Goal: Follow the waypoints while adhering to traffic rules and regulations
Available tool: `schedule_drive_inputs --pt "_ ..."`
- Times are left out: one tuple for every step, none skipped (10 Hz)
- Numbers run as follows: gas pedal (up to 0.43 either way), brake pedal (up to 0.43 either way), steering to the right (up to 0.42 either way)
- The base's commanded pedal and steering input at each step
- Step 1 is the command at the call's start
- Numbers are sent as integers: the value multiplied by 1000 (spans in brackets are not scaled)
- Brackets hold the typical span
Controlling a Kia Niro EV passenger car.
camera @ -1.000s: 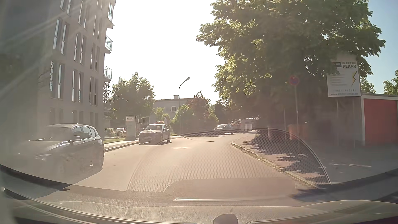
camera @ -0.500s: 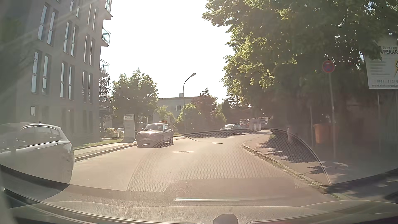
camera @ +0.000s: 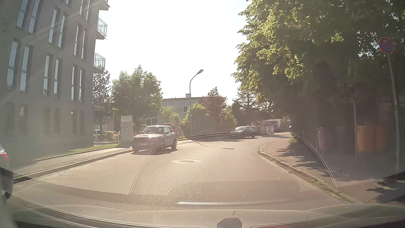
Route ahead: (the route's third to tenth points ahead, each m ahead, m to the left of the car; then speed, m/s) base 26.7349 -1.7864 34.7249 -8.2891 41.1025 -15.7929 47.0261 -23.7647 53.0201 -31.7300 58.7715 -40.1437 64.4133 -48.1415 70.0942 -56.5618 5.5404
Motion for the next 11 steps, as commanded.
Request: schedule_drive_inputs --pt "39 0 -12" --pt "39 0 -8" --pt "39 0 -5" --pt "39 0 -5" --pt "39 0 -2" --pt "39 0 2" --pt "39 0 6" --pt "39 0 8" --pt "39 0 17" --pt "39 0 31" --pt "39 0 42"
